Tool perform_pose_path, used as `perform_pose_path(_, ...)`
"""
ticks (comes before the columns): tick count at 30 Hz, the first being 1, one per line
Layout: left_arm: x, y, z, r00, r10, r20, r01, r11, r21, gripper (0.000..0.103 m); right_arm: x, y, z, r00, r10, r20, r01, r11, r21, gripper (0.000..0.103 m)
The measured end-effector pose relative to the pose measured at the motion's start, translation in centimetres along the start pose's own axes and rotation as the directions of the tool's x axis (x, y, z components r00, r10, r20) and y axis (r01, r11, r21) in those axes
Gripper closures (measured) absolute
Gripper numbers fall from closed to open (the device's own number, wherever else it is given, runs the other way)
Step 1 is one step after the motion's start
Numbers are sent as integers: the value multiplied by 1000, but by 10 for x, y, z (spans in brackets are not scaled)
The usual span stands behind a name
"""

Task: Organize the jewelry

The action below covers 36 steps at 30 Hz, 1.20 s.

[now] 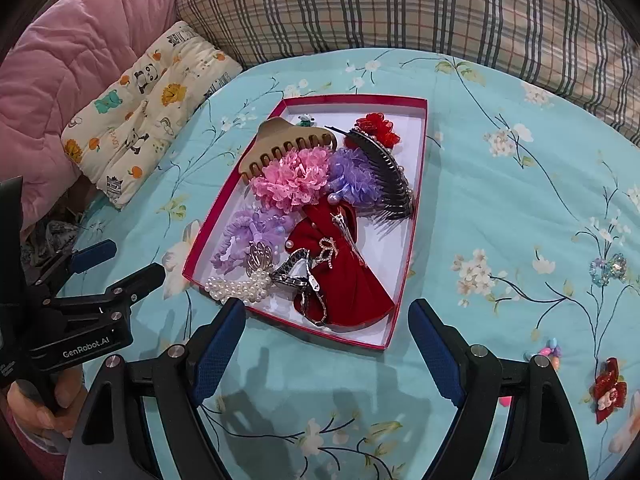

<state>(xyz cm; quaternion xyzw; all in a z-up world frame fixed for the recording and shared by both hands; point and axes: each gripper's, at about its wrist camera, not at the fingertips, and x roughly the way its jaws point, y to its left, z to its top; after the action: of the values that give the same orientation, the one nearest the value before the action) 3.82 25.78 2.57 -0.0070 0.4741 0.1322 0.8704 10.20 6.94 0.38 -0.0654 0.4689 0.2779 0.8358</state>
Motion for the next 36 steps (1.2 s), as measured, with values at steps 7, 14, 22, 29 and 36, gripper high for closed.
perform_pose_path(7,-4,-1,0,1000,3,10,-3,1000,7,17,-3,-1,-1,1000,3,8,-3,1000,4,18)
perform_pose_path(14,-7,-1,0,1000,0,17,0,1000,8,17,-5,2,-1,1000,5,11,-5,1000,-1,18)
perform_pose_path(22,-8,-1,0,1000,2,20,-3,1000,10,17,-6,3,0,1000,9,11,-9,1000,-3,18)
perform_pose_path(29,-8,-2,1,1000,6,22,-6,1000,11,17,-6,3,-1,1000,9,12,-9,1000,-1,18)
perform_pose_path(36,-8,-1,2,1000,6,25,-7,1000,13,17,-5,4,-1,1000,8,11,-8,1000,-2,18)
